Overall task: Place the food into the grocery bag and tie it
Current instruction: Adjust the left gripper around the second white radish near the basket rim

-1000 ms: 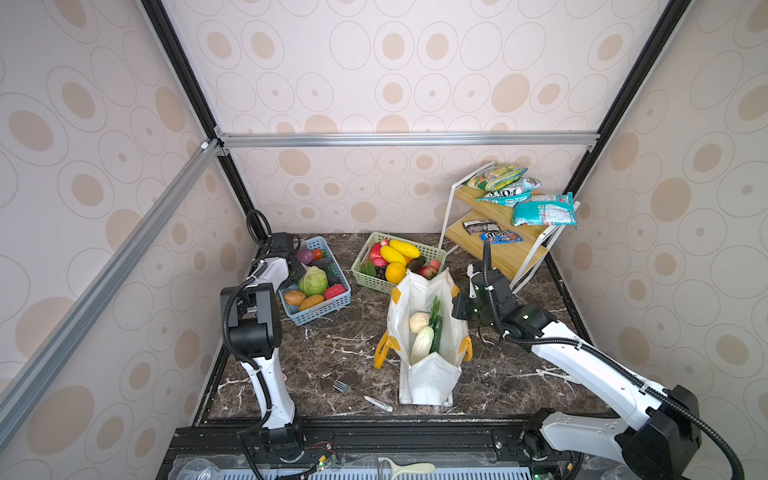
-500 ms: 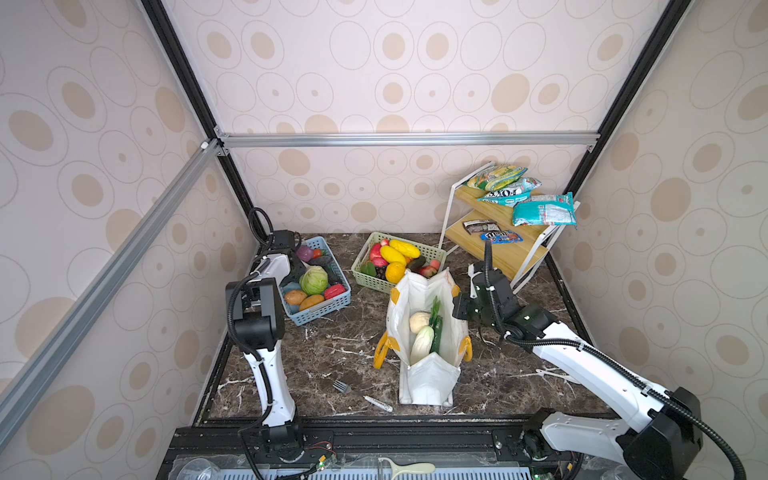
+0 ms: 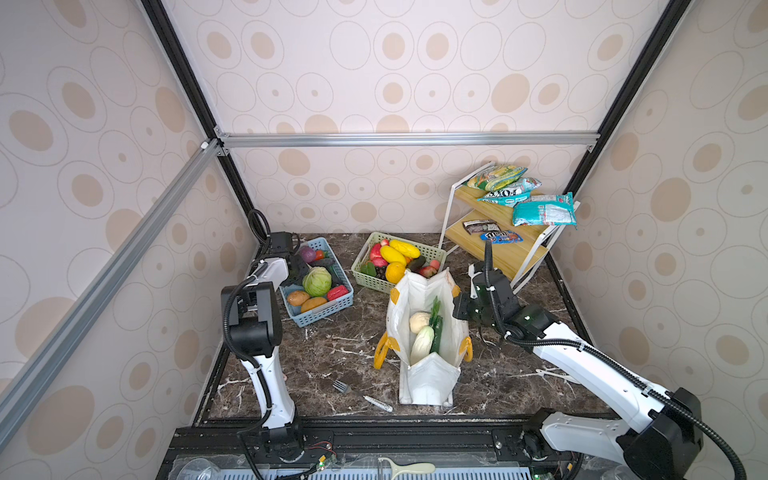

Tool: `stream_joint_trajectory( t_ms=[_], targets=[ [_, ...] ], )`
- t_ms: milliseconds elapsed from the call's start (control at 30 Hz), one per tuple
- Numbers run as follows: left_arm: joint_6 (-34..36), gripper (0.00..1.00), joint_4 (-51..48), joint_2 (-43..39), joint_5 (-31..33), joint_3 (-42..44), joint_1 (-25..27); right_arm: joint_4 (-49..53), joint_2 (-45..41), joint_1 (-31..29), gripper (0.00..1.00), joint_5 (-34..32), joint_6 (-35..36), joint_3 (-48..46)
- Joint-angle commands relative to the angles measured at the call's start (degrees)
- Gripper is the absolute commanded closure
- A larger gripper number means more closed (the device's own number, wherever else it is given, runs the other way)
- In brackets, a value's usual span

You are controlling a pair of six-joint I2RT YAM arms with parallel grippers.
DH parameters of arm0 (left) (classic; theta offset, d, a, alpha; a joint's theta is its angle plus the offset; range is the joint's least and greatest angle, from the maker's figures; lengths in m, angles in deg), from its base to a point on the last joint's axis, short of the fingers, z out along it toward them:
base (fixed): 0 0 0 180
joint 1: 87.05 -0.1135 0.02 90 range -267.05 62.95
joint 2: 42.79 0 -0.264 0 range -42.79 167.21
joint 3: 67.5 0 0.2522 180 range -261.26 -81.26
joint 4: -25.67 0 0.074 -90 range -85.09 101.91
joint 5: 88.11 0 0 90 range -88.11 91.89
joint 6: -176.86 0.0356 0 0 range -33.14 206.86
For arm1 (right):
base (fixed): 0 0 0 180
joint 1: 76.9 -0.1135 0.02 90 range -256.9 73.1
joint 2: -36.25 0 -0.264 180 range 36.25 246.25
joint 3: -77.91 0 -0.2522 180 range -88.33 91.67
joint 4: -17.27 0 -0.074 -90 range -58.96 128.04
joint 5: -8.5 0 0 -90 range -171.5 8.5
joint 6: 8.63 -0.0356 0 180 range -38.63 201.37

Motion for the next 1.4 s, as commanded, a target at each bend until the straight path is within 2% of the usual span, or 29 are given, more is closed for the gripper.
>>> stream_joint_trajectory(
  t_ms=[0,67,133,267,433,500,600,700,967,1067,1267,1367],
  targets=[
    [3.49,0.59,-0.02,-3.35,-8.21,0.12,0.4,-1.25,0.26,0.0,1.0,-0.99,0.13,1.01],
    [4.74,0.59,-0.96,-3.94,-9.89,-0.18,0.54,-1.26,0.45,0.0,1.0,-0.95,0.27,1.12],
    [5.24,0.59,-1.86,-4.7,-8.94,-0.23,0.57,-1.42,0.51,0.0,1.0,-0.9,0.15,1.03],
    [7.31,0.58,-2.83,-6.28,-1.74,-1.61,0.61,-1.41,0.53,0.0,1.0,-0.65,0.02,0.97],
    [12.53,0.57,-3.84,-4.21,6.21,-6.6,0.49,-1.03,0.18,0.01,1.0,-0.74,0.04,0.82],
    [13.84,0.52,-3.46,-2.4,6.32,-8.15,0.25,-1.02,0.16,0.05,1.0,-0.82,0.03,0.66],
    [14.21,0.38,-1.37,-0.44,3.77,-9.06,0.14,-0.66,-0.04,-0.02,1.0,-1.07,-0.04,0.82],
    [13.13,0.31,1.15,1.01,2.32,-9.26,0.11,-0.17,-0.09,0.0,1.0,-1.27,-0.14,1.01],
    [6.04,0.35,2.52,5.08,5.77,-11.42,-0.55,0.98,-0.58,0.01,1.0,-1.98,-0.35,1.26],
    [2.42,0.38,4.07,4.33,7.6,-9.27,-0.64,0.99,-0.58,0.0,1.0,-2.18,-0.47,1.12],
    [-1.22,0.43,10.4,1.21,6.34,-3.98,-1.59,1.22,-0.13,0.04,1.0,-2.14,-0.5,1.45],
    [-2.72,0.44,10.12,0.33,9.07,-3.92,-1.73,1.23,0.15,-0.03,1.0,-2.18,-0.45,1.67]
  ],
)
